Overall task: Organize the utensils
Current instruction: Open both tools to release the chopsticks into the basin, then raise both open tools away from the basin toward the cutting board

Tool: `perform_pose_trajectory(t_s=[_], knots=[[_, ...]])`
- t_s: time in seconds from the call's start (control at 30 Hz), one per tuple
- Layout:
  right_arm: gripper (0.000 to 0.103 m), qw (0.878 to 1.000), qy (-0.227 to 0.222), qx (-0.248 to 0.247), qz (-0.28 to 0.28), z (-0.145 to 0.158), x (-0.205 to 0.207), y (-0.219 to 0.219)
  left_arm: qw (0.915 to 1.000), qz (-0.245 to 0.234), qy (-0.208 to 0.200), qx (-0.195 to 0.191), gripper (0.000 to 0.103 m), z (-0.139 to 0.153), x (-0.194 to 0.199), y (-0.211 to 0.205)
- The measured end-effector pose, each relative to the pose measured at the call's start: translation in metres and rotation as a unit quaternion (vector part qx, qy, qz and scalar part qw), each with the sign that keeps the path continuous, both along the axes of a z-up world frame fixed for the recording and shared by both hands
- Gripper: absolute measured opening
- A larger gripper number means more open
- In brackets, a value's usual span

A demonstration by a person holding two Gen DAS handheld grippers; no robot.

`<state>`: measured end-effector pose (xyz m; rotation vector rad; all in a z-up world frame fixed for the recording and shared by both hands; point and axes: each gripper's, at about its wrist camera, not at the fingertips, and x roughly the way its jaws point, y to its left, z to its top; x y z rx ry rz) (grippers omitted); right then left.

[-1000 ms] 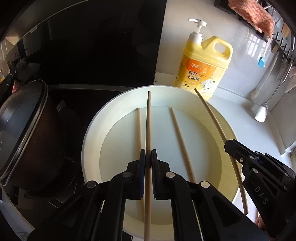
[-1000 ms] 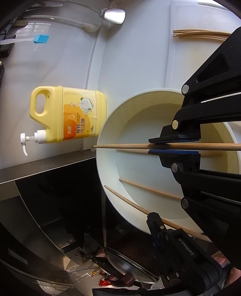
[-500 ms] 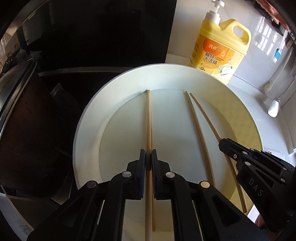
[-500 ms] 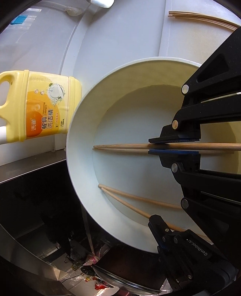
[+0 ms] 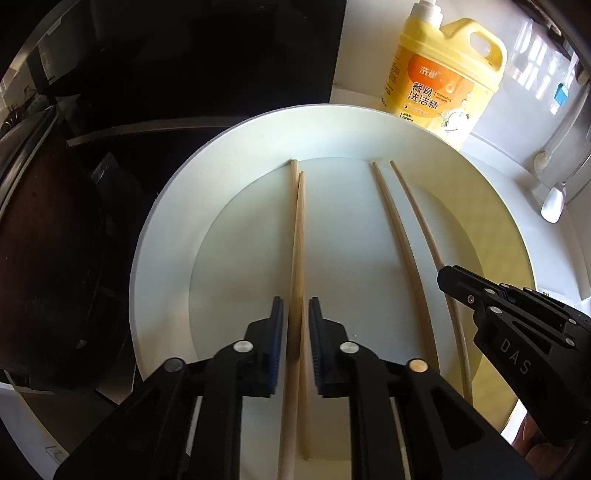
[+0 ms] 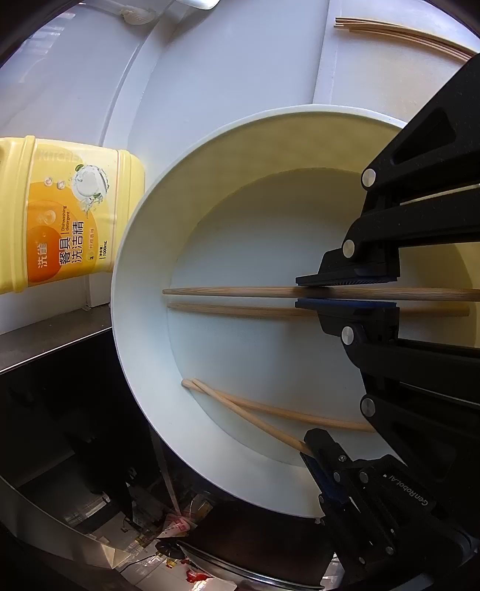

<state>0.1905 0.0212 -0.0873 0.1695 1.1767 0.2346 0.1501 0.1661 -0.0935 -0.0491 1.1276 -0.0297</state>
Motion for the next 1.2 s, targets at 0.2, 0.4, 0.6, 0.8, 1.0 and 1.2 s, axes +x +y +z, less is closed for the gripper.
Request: perform_pose_trajectory(t_s=[0.2,0.4,0.6,0.8,1.0,1.2], knots=[[0.013,1.0,-0.01,-0.006,-0.004,0.007,-0.003,-0.007,0.9996,0.018,-0.02,0.004,0.06,0.01,-0.005,0.007],[0.026,1.0,-0.026,-0.004,-0.009,0.017,-0.011,-0.013,0.9989,0.038,-0.027,0.005,0.072,0.02,-0.008,0.016],[0.03,0.999,-0.048,-0.005,-0.013,0.029,-0.016,-0.015,0.9986,0.043,-0.029,0.01,0.08,0.032,-0.011,0.018],[0.044,0.998,-0.056,-0.009,-0.016,0.038,-0.026,-0.015,0.9979,0.042,-0.044,0.022,0.087,0.045,-0.018,0.022],[0.057,0.998,-0.066,-0.011,-0.023,0.05,-0.037,-0.014,0.9976,0.034,-0.054,0.027,0.093,0.056,-0.027,0.026],[0.062,0.996,-0.075,-0.013,-0.039,0.062,-0.055,-0.019,0.9975,0.022,-0.061,0.028,0.093,0.065,-0.037,0.028]])
